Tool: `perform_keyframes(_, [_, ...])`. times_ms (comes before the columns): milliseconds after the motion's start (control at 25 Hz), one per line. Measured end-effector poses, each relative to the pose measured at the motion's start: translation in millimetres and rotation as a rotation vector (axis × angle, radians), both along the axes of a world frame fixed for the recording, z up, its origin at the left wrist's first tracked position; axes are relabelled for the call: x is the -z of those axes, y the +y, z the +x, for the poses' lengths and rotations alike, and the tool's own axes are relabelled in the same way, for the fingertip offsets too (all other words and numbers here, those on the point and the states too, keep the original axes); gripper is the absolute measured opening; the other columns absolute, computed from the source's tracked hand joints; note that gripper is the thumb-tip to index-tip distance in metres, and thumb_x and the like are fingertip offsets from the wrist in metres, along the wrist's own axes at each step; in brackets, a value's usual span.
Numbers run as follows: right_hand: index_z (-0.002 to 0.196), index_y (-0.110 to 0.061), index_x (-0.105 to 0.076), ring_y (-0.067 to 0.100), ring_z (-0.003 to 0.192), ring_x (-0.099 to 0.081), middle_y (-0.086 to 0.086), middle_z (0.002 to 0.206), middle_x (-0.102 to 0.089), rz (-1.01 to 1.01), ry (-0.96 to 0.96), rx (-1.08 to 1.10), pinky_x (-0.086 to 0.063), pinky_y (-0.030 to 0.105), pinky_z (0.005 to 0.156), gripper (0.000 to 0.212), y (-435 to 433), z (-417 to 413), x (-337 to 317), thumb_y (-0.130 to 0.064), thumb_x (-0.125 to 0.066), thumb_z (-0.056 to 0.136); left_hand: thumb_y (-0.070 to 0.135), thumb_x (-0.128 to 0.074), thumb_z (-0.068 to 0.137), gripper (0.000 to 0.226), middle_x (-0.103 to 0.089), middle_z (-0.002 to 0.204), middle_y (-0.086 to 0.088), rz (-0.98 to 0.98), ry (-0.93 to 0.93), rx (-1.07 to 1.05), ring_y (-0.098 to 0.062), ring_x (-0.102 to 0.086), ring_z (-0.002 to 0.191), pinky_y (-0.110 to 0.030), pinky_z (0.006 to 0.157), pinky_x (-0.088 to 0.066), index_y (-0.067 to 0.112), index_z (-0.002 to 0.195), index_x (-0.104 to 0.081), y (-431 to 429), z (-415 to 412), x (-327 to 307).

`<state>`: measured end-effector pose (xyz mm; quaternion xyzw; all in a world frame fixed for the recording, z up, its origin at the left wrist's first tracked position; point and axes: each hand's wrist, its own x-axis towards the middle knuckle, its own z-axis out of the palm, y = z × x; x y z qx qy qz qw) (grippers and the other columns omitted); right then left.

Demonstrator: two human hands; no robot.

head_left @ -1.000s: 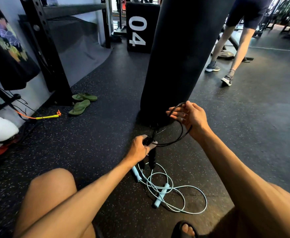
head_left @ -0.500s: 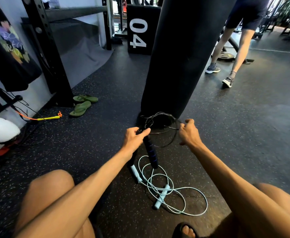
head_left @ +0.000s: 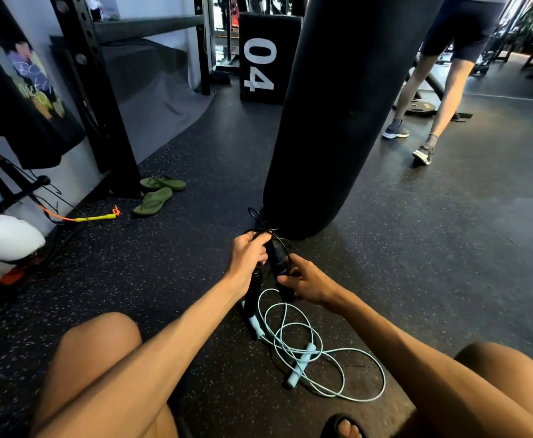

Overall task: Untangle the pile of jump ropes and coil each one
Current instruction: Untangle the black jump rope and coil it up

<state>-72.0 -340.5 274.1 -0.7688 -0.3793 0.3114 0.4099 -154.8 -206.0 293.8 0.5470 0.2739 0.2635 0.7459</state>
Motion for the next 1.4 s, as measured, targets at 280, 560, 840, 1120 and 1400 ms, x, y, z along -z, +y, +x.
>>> perform_keyframes(280, [0.108, -0.014, -0.054, 0.019, 0.076, -0.061, 0.000, 0.086, -0.063, 0.084, -0.159, 0.071, -0.054, 0.042, 0.072, 0.020, 6, 4, -2, -0.015, -0.066, 0.091, 0.013, -0.053, 0.097, 0.030, -0.032, 0.048, 0.011, -0.031, -0.100, -0.011, -0.004, -0.031, 0.044, -0.022, 0.049, -0.026, 0.018, 0.069, -0.042, 8, -3, -6])
perform_keyframes(560, [0.106, -0.028, -0.048, 0.024, 0.077, -0.063, -0.008, 0.082, -0.060, 0.064, -0.246, 0.072, -0.057, 0.054, 0.072, 0.031, 5, 5, -2, -0.029, -0.072, 0.085, 0.031, -0.057, 0.096, 0.035, -0.032, 0.055, 0.005, -0.073, -0.081, -0.118, -0.007, -0.030, 0.043, -0.021, 0.042, -0.029, 0.020, 0.067, -0.041, 11, -5, -6])
perform_keyframes(840, [0.108, -0.027, -0.046, 0.022, 0.073, -0.063, 0.003, 0.096, -0.066, 0.054, -0.320, 0.114, -0.058, 0.050, 0.069, 0.032, 4, 4, -2, -0.028, -0.070, 0.086, 0.007, -0.052, 0.092, 0.028, -0.028, 0.055, 0.003, -0.078, -0.063, -0.039, -0.007, -0.027, 0.042, -0.025, 0.047, -0.024, 0.017, 0.068, -0.042, 15, -7, -7])
perform_keyframes(1120, [0.112, -0.019, -0.052, 0.013, 0.074, -0.062, -0.008, 0.086, -0.061, 0.066, -0.339, 0.138, -0.057, 0.038, 0.070, 0.031, 4, 1, -10, -0.025, -0.070, 0.088, 0.002, -0.052, 0.095, 0.023, -0.035, 0.056, 0.004, -0.045, -0.103, 0.147, -0.008, -0.032, 0.050, -0.022, 0.050, -0.027, 0.012, 0.075, -0.047, 21, -10, -7])
perform_keyframes(1400, [0.111, -0.020, -0.042, 0.005, 0.080, -0.068, 0.000, 0.103, -0.069, 0.188, -0.213, 0.128, -0.059, 0.028, 0.071, 0.030, 3, -2, -27, -0.018, -0.065, 0.092, 0.008, -0.054, 0.097, 0.026, -0.035, 0.053, 0.010, 0.087, -0.130, 0.236, -0.003, -0.030, 0.048, -0.020, 0.050, -0.023, 0.015, 0.073, -0.048, 10, -7, -7])
